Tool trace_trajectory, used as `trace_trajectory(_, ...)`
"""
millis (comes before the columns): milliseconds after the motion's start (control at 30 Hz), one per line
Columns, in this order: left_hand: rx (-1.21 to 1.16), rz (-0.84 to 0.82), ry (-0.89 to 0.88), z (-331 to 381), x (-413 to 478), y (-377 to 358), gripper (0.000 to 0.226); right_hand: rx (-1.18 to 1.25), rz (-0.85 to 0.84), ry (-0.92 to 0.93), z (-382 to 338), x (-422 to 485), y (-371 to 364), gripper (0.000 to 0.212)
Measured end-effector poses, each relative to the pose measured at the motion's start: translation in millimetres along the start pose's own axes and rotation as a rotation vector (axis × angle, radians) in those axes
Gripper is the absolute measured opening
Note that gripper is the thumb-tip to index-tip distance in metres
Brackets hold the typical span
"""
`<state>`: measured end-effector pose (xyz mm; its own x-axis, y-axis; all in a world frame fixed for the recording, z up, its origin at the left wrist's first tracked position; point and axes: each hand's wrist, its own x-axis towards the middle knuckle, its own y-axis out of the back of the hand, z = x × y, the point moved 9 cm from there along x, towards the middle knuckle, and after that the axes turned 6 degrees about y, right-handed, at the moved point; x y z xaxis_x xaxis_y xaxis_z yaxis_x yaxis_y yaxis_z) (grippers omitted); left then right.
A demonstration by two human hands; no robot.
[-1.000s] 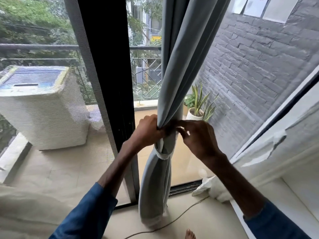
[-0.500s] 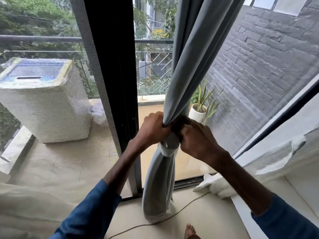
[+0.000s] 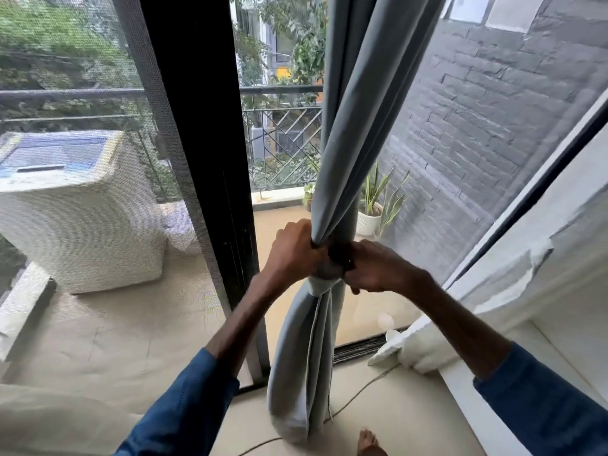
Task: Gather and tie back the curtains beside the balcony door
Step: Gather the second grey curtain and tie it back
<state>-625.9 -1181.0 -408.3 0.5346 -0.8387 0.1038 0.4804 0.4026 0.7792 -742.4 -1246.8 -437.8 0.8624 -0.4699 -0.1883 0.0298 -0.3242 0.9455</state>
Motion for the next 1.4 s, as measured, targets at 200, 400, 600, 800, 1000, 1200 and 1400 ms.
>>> trace_trajectory(200,-0.041,0.082,0.053,-13,3,21,0.041,0.460,0.889,0.045,12,-39,-2,0.026)
trace_trajectory(400,-0.059,0.101,0.070,-10,-3,14,0.033,1.741,0.509,-0.242,12,-15,-103,0.009)
trace_trajectory(600,-0.080,0.124,0.065,-11,-7,14,0.025,2.135,0.332,-0.246,0,-10,-115,0.006)
trace_trajectory(800,-0.080,0.118,0.051,-9,-11,10,0.028,2.490,0.189,-0.251,-15,6,-137,0.009)
trace_trajectory(1000,-0.075,0.138,0.049,-5,-24,12,0.033,2.608,0.057,-0.166,-23,3,-143,0.032)
trace_trajectory(1200,-0.059,0.117,0.053,-4,-28,13,0.034,2.600,0.049,-0.076,-13,-5,-135,0.053)
trace_trajectory(1400,-0.068,0.099,0.024,4,-32,9,0.031,2.542,0.080,-0.071,-2,-12,-131,0.061)
